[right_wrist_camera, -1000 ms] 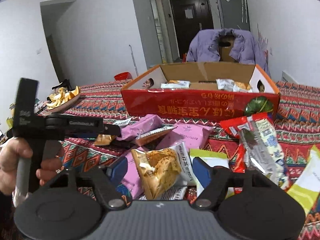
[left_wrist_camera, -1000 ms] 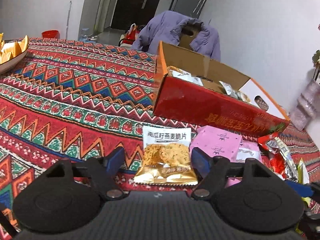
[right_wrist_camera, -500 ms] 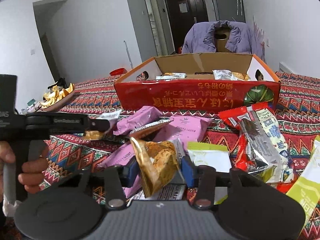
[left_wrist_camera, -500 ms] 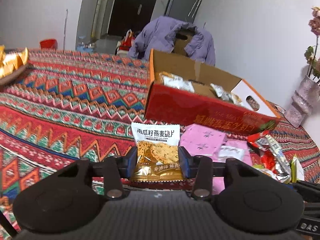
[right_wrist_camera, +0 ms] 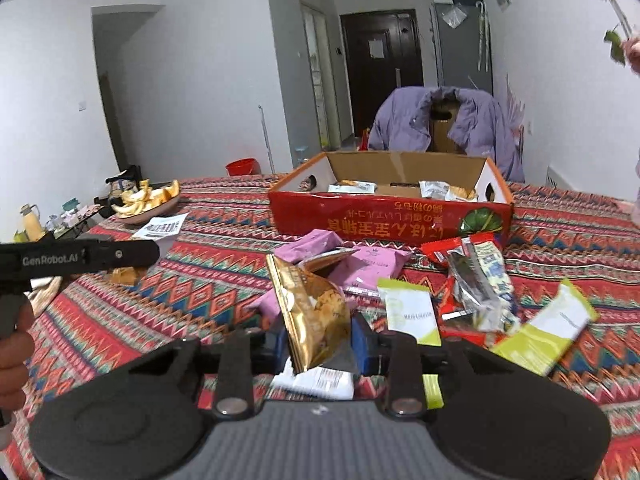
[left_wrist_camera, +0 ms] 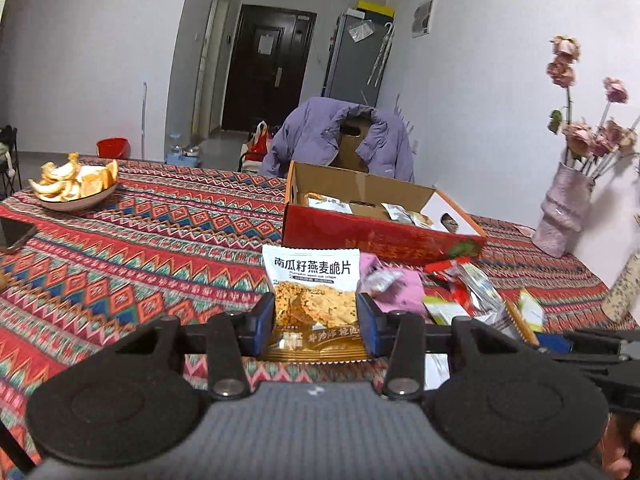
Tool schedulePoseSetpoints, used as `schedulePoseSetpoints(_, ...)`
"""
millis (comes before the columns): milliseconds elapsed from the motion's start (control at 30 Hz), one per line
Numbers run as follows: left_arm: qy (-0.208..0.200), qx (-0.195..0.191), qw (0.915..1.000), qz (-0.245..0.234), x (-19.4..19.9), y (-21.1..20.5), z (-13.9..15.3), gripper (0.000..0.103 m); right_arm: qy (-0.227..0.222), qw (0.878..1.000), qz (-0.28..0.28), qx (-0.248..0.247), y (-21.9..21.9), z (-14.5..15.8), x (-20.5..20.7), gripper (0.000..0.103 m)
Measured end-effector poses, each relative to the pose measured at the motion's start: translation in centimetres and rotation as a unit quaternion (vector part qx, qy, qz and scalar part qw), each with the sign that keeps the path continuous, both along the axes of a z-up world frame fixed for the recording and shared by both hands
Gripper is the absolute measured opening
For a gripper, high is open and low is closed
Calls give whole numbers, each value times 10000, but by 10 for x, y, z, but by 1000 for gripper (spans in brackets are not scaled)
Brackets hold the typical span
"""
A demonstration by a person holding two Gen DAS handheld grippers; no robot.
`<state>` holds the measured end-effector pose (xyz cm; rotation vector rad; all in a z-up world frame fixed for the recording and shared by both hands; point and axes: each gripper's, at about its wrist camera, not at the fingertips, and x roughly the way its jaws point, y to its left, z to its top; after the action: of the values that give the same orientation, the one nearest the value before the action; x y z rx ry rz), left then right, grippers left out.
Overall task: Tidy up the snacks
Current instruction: 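Carry both packets over the box and open both tools to drop them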
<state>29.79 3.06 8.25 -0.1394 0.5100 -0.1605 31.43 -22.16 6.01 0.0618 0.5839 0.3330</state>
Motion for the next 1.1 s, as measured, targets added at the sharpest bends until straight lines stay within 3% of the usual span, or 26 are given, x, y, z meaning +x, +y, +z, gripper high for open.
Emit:
schedulePoseSetpoints(167, 126, 69, 9999, -38, -34, -8, 0, 44, -120, 9998, -116, -106, -13, 8, -38, 31)
schedulePoseSetpoints(367, -102, 127, 9997, -168, -55, -20, 9, 44, -189, 9995, -248, -32, -31, 13, -62, 31)
schedulePoseSetpoints(600, -67, 34, 9991, -417, -33, -28, 29, 44, -220, 9995, -208, -10, -40, 24, -54, 31)
schedulePoseSetpoints(867, 182, -373, 9950, -905, 71, -42, 78, 44, -489, 9986, 169, 116, -60, 66, 25, 31)
schedulePoseSetpoints(1000, 93, -57, 9955, -939, 150, -68, 96, 44, -599, 9980, 180, -84, -70, 87, 102, 31)
schedulePoseSetpoints(1100, 186, 78, 9954, -934, 214, -88, 97, 44, -385, 9990, 151, -188, -77, 92, 179, 31)
